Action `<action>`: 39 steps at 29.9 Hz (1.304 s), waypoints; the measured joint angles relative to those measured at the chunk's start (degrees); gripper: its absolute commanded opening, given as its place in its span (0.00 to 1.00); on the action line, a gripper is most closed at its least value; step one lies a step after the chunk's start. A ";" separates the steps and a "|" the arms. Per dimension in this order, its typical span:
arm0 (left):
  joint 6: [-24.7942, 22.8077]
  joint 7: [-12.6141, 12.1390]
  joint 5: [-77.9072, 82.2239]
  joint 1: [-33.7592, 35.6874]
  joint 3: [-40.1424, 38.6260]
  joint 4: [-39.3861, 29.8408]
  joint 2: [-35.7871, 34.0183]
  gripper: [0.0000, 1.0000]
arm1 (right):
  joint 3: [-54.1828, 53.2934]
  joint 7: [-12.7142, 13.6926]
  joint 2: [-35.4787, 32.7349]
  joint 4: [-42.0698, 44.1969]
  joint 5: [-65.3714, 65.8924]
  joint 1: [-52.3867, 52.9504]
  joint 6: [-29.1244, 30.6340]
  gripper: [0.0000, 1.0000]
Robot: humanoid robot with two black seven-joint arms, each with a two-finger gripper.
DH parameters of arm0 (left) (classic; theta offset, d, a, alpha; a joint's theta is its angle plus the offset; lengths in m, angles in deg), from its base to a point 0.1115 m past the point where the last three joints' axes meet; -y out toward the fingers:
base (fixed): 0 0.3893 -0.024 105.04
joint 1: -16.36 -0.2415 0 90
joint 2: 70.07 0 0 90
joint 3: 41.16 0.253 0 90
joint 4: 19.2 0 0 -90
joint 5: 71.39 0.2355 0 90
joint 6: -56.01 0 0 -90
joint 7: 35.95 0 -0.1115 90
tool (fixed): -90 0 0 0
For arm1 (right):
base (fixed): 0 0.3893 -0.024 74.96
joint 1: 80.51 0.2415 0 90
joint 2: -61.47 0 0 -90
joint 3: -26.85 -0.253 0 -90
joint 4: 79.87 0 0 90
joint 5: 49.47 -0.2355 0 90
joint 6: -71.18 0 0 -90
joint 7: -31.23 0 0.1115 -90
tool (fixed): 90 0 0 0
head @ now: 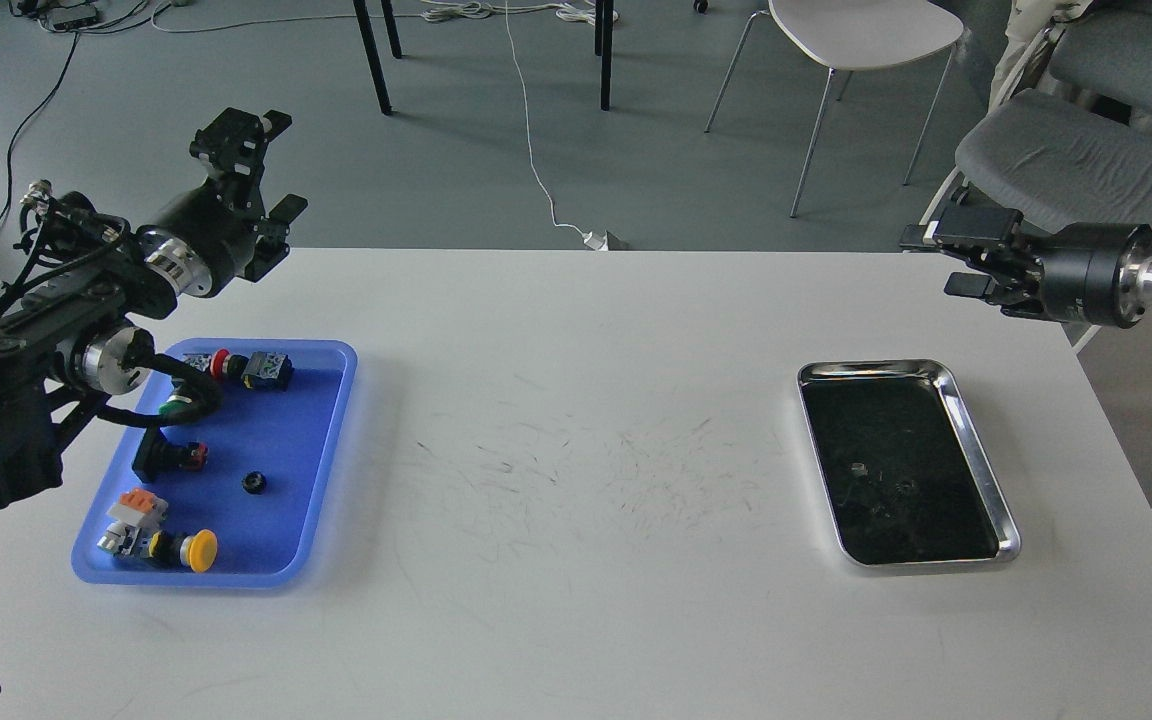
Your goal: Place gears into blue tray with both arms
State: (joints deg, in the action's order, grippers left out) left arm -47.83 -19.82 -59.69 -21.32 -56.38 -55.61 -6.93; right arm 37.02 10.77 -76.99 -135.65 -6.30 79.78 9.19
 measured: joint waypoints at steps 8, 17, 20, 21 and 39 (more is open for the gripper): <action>0.17 -5.12 -3.15 -0.10 -0.64 2.13 4.00 0.99 | -0.10 0.10 -0.82 -5.86 12.29 0.79 0.00 0.94; 0.82 -4.78 -3.77 -0.17 -5.81 4.03 5.90 0.99 | -0.59 -0.18 -2.00 -11.50 15.82 4.19 0.00 0.99; 1.22 -4.43 -3.92 -0.19 -6.75 4.56 6.06 0.99 | -3.09 -0.19 -2.96 -11.64 13.89 4.53 0.00 0.99; 1.38 -4.38 -3.94 -0.21 -6.85 4.65 6.11 0.99 | -3.62 -0.19 -3.14 -11.69 13.51 4.29 -0.01 0.98; 2.71 -4.13 -3.88 -0.27 -6.76 6.37 7.19 0.99 | -4.44 -6.64 -4.10 -12.14 37.28 3.09 0.00 0.99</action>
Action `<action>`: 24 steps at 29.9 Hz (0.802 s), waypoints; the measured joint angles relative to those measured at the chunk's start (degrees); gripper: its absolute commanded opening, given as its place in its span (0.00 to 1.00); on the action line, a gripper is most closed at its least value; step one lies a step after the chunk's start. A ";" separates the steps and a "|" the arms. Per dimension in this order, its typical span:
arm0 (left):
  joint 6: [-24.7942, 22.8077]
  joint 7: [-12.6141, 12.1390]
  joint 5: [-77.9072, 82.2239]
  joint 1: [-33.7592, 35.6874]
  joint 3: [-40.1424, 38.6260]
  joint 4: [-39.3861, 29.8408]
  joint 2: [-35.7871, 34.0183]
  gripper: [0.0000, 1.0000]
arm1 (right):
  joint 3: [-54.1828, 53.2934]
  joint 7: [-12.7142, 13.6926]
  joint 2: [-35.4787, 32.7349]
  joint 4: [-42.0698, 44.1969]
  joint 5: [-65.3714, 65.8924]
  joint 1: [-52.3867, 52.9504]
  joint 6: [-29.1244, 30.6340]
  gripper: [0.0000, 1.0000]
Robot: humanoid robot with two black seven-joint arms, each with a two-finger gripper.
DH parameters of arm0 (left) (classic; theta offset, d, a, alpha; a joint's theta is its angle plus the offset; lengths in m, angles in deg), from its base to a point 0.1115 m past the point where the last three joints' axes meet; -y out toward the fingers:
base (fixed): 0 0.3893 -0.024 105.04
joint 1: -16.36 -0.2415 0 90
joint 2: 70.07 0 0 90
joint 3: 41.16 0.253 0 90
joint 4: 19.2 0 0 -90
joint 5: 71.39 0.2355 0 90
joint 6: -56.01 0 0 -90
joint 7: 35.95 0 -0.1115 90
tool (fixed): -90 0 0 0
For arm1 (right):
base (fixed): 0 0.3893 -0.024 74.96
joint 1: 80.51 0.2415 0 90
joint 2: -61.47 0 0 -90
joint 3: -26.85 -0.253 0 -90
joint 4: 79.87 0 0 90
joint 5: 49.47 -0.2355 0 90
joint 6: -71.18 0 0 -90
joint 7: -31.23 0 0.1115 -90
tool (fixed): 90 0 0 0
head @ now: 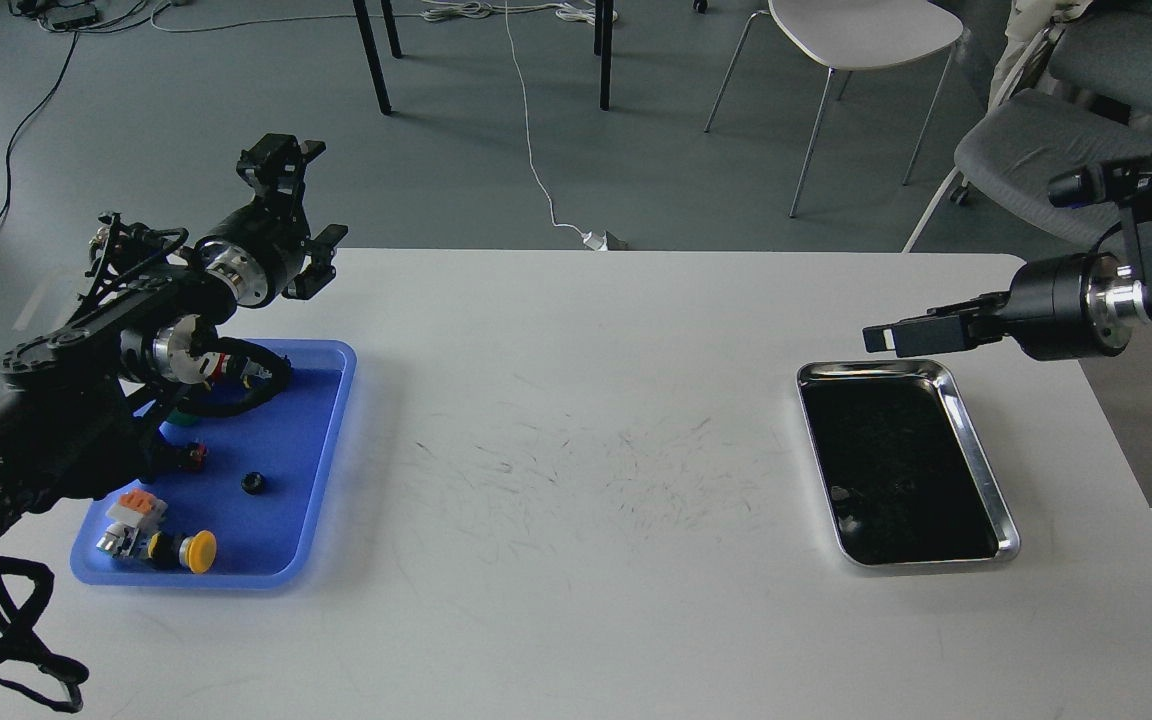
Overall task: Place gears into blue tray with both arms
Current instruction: 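Move the right gripper down over the metal tray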
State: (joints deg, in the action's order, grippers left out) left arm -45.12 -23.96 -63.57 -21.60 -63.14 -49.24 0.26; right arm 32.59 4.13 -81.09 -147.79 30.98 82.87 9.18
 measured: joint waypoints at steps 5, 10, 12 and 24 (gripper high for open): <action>-0.01 0.37 0.00 0.00 0.00 0.23 0.07 0.99 | -1.11 -0.86 -1.34 2.24 -6.06 0.08 0.00 0.99; -0.03 0.47 0.00 -0.14 0.01 0.26 0.06 0.99 | -1.45 -0.90 -2.30 2.91 -8.40 -0.08 0.00 0.98; -0.02 0.47 0.00 -0.17 0.01 0.35 0.06 0.99 | -1.98 -0.90 -2.46 3.58 -8.45 0.17 0.00 0.97; 0.05 1.25 0.00 -0.27 -0.09 1.39 0.21 0.99 | -4.63 -0.90 -2.52 3.27 -9.16 -0.01 0.00 0.97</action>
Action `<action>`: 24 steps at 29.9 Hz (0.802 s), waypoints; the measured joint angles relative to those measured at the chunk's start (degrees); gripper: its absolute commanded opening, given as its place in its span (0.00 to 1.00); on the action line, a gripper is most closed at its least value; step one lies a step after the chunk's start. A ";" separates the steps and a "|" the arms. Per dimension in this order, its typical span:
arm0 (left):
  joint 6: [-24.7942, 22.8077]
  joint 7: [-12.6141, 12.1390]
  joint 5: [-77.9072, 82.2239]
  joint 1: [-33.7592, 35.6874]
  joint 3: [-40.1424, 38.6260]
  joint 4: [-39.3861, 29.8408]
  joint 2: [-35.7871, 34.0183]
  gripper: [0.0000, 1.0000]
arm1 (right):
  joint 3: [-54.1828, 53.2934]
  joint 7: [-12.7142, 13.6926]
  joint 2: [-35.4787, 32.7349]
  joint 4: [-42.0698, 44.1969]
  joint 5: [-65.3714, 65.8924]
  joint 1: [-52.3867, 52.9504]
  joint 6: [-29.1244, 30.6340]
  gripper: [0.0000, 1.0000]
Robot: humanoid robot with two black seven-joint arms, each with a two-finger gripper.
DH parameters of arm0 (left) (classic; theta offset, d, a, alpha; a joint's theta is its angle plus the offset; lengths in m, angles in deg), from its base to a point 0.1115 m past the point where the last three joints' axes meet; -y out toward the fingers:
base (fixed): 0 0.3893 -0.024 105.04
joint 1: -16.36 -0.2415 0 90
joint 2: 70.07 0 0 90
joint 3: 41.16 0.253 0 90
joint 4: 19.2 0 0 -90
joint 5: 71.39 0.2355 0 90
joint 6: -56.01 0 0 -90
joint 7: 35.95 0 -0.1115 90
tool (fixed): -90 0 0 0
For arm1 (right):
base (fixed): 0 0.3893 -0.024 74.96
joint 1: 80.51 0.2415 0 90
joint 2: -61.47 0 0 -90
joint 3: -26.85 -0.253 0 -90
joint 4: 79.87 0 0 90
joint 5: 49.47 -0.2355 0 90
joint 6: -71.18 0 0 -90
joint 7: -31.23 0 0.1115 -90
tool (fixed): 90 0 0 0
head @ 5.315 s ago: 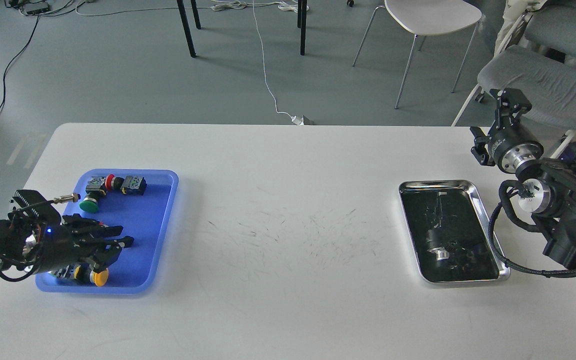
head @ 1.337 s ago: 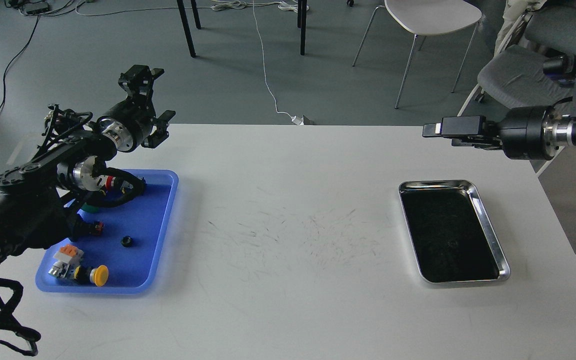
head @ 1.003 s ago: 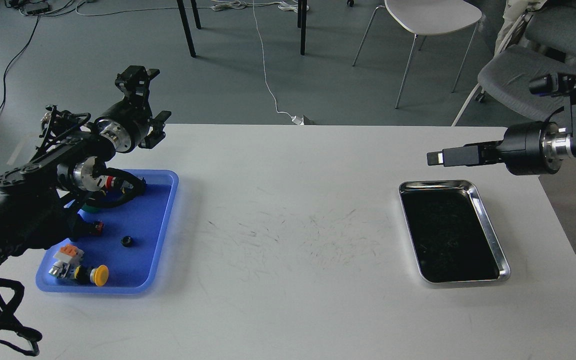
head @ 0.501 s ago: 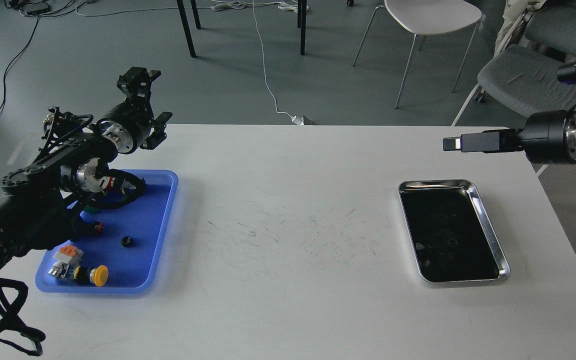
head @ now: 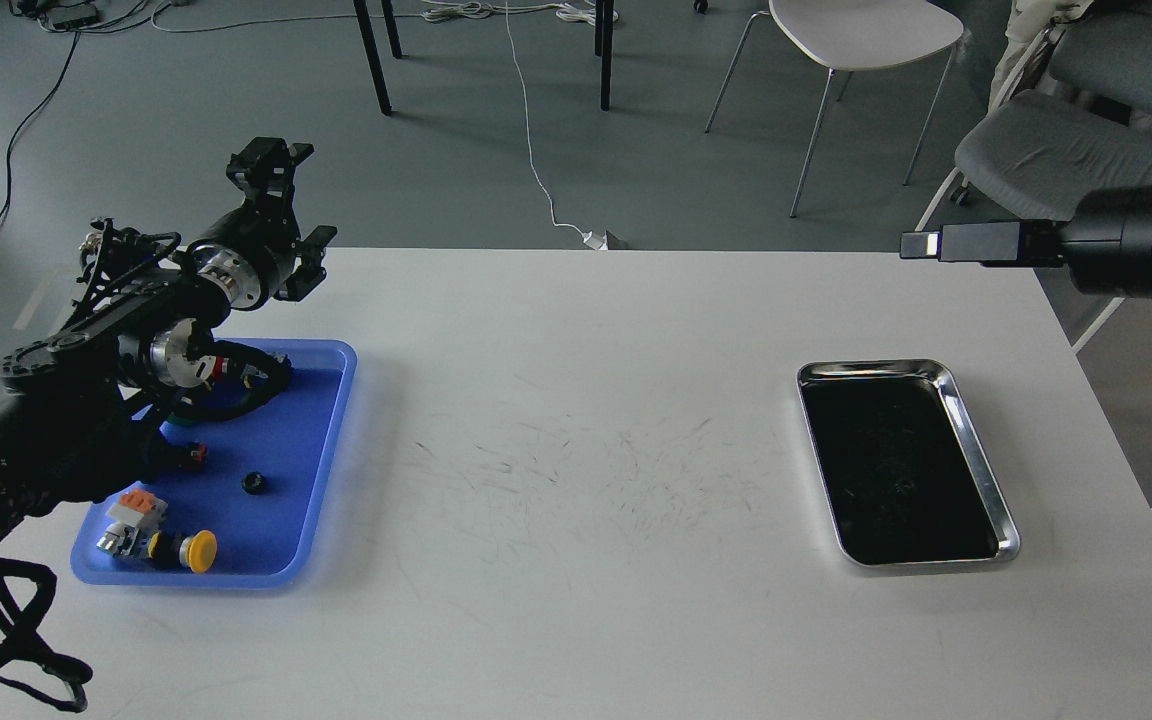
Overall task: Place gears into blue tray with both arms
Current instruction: 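Move the right gripper down over the metal tray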
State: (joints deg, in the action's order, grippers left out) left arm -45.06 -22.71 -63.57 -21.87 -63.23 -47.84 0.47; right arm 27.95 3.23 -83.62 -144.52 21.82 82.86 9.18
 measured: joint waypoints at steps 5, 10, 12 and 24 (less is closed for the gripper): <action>-0.01 0.26 0.00 0.00 0.00 0.04 -0.03 0.99 | 0.87 0.00 0.30 -0.93 0.54 -0.13 0.00 0.98; 0.06 0.28 0.00 0.00 0.00 0.07 -0.05 0.99 | 1.61 0.00 0.55 -1.15 5.43 0.23 0.00 0.98; 0.09 0.29 0.00 0.00 -0.01 0.06 -0.05 0.99 | 1.70 0.00 0.64 -1.14 6.64 0.36 0.00 0.97; 0.12 0.38 0.00 -0.08 -0.09 -0.01 0.11 0.99 | 2.65 0.01 1.21 -6.52 31.87 -0.56 0.00 0.95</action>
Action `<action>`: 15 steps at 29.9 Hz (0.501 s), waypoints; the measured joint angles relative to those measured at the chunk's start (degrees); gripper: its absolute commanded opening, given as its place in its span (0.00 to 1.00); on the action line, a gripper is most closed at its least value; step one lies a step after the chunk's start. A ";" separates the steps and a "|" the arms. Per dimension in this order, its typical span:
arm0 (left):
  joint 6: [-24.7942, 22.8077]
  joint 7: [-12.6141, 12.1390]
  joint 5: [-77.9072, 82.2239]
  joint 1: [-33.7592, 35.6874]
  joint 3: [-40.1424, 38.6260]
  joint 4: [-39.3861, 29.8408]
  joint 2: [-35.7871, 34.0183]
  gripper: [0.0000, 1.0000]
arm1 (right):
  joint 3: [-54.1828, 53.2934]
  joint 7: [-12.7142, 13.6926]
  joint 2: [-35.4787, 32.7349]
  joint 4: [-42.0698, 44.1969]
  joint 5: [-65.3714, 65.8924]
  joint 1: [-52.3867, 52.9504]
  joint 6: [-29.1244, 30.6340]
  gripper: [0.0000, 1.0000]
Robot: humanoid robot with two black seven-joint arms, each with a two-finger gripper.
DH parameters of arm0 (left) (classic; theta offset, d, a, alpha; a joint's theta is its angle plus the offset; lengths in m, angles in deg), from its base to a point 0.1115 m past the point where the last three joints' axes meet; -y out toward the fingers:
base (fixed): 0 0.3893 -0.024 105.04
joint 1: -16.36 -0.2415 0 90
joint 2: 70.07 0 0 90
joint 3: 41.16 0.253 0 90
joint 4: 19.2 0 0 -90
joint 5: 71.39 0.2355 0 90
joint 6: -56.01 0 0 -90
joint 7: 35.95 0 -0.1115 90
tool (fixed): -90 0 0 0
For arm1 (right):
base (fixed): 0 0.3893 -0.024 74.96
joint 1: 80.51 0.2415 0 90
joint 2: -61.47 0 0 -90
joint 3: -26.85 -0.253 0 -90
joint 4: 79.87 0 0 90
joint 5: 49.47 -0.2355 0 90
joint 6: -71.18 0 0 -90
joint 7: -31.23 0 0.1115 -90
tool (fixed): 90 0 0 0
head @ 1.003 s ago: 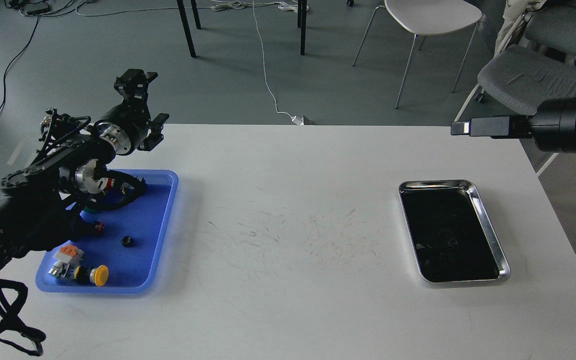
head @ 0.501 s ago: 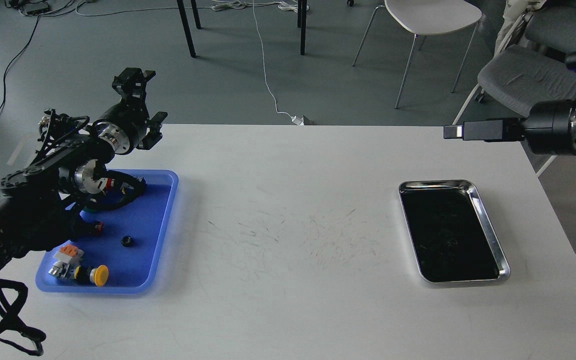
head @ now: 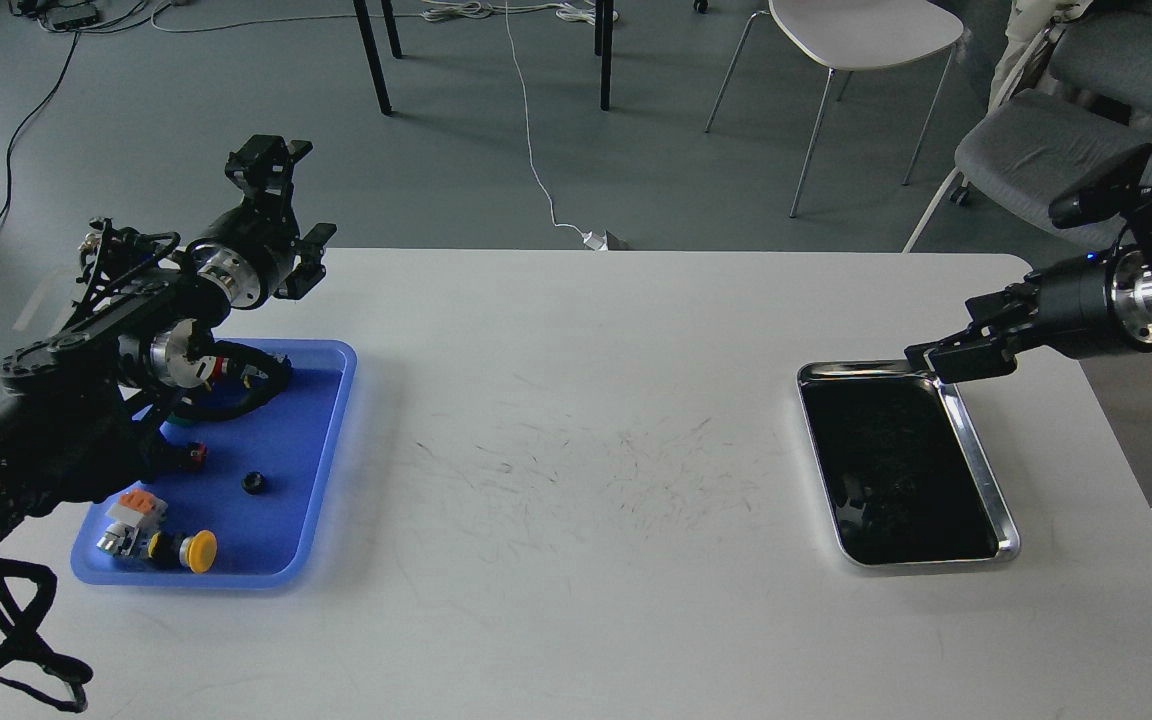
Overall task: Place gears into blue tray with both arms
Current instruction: 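Move the right gripper down over the metal tray, then grasp the small black part in the metal tray with the right gripper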
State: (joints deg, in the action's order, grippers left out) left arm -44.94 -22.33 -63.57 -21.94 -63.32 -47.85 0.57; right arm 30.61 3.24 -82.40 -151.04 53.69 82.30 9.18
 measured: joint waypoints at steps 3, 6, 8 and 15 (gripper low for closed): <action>0.00 0.00 0.00 -0.03 0.00 0.00 0.39 0.99 | 0.97 -0.02 0.00 -2.81 2.96 -0.53 0.00 0.95; 0.00 0.00 0.00 -0.11 0.00 0.00 0.64 0.99 | 2.70 0.00 0.11 -3.41 5.11 -1.03 0.00 0.94; -0.01 0.00 0.00 -0.17 0.00 0.00 0.66 0.99 | 4.26 -0.01 0.43 -3.10 5.98 -1.83 0.00 0.93; -0.04 0.80 0.00 -0.25 0.00 -0.01 0.65 0.99 | 9.06 -0.01 3.71 3.53 7.36 -5.27 0.00 0.85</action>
State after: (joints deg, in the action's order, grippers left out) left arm -44.98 -21.53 -63.57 -22.20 -63.32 -47.86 1.22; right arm 39.67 3.23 -78.70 -147.51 61.05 77.03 9.18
